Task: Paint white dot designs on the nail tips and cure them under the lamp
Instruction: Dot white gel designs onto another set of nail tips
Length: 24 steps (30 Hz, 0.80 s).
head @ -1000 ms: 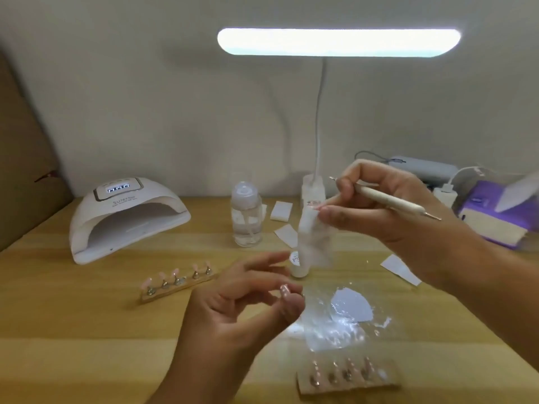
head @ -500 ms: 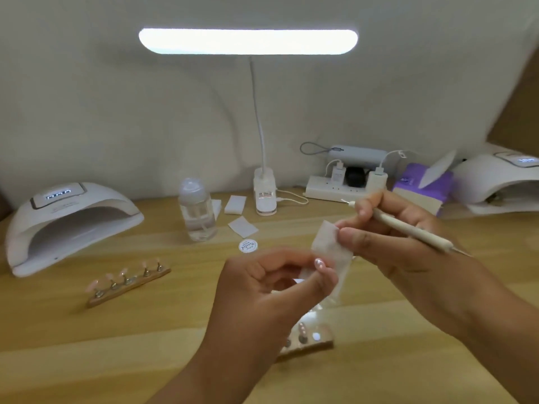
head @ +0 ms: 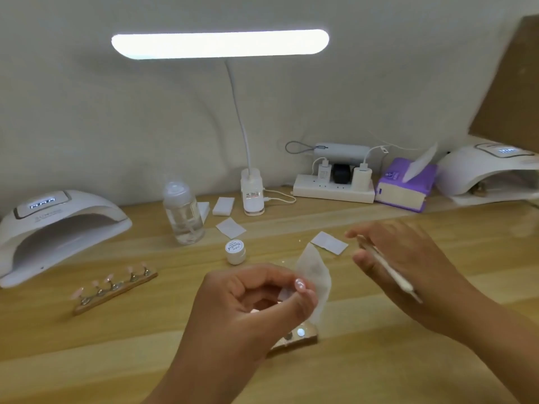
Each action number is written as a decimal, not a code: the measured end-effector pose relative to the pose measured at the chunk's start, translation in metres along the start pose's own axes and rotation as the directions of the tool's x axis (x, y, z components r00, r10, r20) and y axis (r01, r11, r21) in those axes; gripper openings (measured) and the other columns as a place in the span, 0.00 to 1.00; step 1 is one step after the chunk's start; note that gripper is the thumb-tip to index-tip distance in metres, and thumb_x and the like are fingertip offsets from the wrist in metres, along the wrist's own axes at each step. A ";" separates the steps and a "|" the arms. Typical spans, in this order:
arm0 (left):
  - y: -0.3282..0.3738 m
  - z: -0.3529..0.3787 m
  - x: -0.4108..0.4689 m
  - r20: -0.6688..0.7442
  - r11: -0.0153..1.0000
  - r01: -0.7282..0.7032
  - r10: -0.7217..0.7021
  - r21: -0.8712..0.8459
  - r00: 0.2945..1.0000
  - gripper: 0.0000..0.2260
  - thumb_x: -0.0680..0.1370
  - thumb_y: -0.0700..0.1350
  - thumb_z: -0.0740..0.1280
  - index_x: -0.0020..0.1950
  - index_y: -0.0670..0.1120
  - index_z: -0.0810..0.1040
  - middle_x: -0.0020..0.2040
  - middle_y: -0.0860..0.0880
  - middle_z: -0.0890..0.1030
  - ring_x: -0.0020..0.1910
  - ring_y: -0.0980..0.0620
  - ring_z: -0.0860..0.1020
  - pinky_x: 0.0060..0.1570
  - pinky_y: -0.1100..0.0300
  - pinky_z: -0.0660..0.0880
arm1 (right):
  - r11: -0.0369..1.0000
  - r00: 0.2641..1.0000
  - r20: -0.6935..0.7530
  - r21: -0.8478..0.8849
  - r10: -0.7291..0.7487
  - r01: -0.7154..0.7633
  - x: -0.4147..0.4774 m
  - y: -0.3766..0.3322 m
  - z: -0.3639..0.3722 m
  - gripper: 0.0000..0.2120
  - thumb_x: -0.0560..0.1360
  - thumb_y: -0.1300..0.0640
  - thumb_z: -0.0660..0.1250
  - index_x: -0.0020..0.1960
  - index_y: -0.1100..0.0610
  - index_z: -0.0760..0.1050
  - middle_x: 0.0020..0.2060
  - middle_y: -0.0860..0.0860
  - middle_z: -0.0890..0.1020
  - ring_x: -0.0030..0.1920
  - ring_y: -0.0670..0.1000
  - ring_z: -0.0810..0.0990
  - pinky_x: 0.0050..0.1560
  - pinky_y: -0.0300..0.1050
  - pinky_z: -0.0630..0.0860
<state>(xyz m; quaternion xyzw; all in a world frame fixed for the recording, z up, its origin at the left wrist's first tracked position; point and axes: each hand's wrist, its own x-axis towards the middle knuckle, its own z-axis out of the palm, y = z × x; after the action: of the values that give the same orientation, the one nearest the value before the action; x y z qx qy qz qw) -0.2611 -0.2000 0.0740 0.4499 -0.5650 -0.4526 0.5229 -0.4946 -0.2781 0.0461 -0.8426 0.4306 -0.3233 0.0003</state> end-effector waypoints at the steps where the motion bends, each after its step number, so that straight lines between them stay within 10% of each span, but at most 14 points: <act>1: 0.001 -0.002 -0.002 -0.005 1.000 -0.004 0.004 0.017 1.000 0.13 0.59 0.54 0.78 0.39 0.49 0.87 0.40 0.39 0.85 0.37 0.46 0.83 0.39 0.58 0.81 | 0.986 0.999 0.022 -0.159 -0.050 0.053 -0.003 0.009 0.004 0.15 0.80 0.41 0.58 0.57 0.49 0.76 0.46 0.40 0.76 0.48 0.45 0.73 0.47 0.41 0.64; 8: 0.006 -0.024 -0.014 -0.121 0.988 -0.061 0.078 0.139 0.990 0.15 0.57 0.56 0.77 0.41 0.52 0.87 0.39 0.46 0.87 0.41 0.45 0.86 0.45 0.51 0.84 | 0.956 0.964 0.225 -0.220 -0.143 0.193 -0.010 0.013 0.028 0.19 0.64 0.67 0.78 0.51 0.52 0.81 0.47 0.47 0.83 0.49 0.54 0.83 0.49 0.41 0.71; 13: 0.001 -0.042 -0.015 -0.264 0.992 -0.101 0.116 0.073 0.958 0.12 0.57 0.46 0.79 0.39 0.49 0.87 0.37 0.47 0.87 0.35 0.57 0.85 0.37 0.70 0.78 | 0.949 0.955 0.193 -0.180 -0.226 0.261 -0.011 0.007 0.039 0.16 0.65 0.65 0.79 0.50 0.52 0.82 0.42 0.45 0.83 0.47 0.52 0.83 0.49 0.44 0.74; 24: -0.020 -0.046 -0.022 -0.257 0.996 -0.056 0.072 0.071 0.964 0.15 0.56 0.53 0.78 0.40 0.49 0.87 0.39 0.45 0.87 0.40 0.50 0.86 0.43 0.63 0.82 | 0.968 0.967 0.177 -0.139 -0.182 0.207 -0.014 0.003 0.041 0.20 0.66 0.67 0.77 0.55 0.53 0.81 0.43 0.45 0.82 0.48 0.50 0.81 0.50 0.43 0.72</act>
<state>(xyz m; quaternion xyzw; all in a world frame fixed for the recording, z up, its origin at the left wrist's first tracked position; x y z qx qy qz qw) -0.2130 -0.1836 0.0524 0.5029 -0.5201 -0.3548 0.5922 -0.4802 -0.2813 0.0052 -0.9019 0.3680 -0.2173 -0.0624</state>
